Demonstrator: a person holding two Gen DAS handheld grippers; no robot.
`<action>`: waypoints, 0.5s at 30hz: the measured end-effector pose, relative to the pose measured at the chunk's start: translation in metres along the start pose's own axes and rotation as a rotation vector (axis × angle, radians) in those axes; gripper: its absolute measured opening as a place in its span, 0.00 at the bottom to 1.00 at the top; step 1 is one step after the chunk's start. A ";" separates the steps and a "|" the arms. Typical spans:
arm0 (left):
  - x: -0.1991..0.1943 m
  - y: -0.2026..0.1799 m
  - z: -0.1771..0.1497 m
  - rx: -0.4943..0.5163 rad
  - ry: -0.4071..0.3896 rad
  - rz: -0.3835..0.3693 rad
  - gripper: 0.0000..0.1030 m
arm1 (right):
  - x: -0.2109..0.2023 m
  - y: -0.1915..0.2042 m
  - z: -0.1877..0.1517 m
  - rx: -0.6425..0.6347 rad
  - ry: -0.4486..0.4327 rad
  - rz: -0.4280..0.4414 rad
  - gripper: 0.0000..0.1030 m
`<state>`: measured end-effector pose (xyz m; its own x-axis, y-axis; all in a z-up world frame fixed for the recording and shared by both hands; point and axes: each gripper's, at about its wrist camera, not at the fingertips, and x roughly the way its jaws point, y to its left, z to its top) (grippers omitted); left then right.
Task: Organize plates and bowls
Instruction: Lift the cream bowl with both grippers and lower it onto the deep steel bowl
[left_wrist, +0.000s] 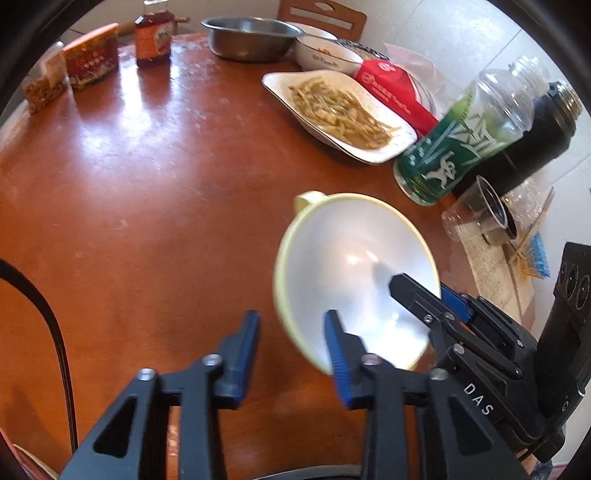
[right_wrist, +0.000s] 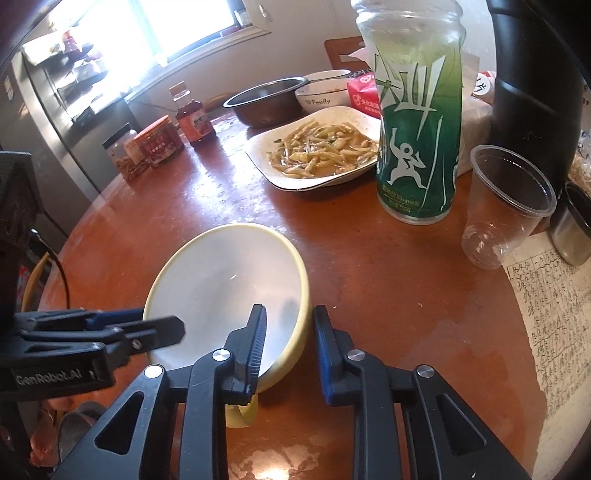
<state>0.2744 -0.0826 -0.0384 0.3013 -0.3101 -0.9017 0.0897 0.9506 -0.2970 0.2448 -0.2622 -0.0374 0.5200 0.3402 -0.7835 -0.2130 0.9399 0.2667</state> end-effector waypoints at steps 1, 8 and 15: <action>0.001 -0.002 -0.001 0.005 0.001 -0.001 0.29 | 0.000 0.001 0.000 -0.002 0.001 0.003 0.23; -0.013 -0.005 -0.004 0.013 -0.040 0.002 0.29 | -0.010 0.009 0.005 -0.007 -0.025 -0.003 0.23; -0.051 -0.006 -0.015 0.025 -0.118 0.005 0.29 | -0.035 0.025 0.007 -0.028 -0.075 0.022 0.23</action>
<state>0.2443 -0.0721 0.0049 0.4116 -0.3034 -0.8594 0.1108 0.9526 -0.2833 0.2270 -0.2507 0.0009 0.5756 0.3625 -0.7330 -0.2470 0.9316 0.2667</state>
